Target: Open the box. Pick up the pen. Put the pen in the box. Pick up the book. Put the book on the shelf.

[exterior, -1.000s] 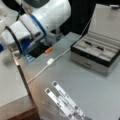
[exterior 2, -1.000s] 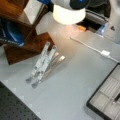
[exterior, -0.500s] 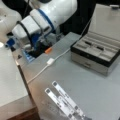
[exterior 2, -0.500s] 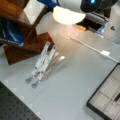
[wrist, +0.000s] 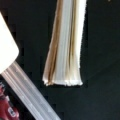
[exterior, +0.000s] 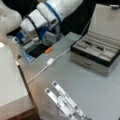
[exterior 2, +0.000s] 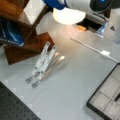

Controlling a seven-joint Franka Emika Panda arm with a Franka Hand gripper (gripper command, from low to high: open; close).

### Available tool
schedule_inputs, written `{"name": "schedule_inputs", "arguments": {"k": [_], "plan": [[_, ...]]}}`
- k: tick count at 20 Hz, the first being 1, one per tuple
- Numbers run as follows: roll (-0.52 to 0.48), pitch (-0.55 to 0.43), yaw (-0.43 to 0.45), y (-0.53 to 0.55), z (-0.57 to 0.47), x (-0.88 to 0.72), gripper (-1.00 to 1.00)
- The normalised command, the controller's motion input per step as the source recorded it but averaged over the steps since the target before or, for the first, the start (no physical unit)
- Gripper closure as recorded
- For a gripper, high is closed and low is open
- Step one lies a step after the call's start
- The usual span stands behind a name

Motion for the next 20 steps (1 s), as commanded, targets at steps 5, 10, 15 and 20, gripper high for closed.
{"name": "schedule_inputs", "arguments": {"k": [5, 10, 15, 20], "plan": [[0.234, -0.022, -0.485, 0.55, -0.03, 0.42, -1.00], [0.167, -0.002, -0.435, 0.56, -0.08, 0.40, -1.00], [0.318, -0.103, -0.392, 0.43, -0.15, 0.33, -1.00], [0.513, -0.234, -0.308, 0.30, -0.14, 0.18, -1.00]]}}
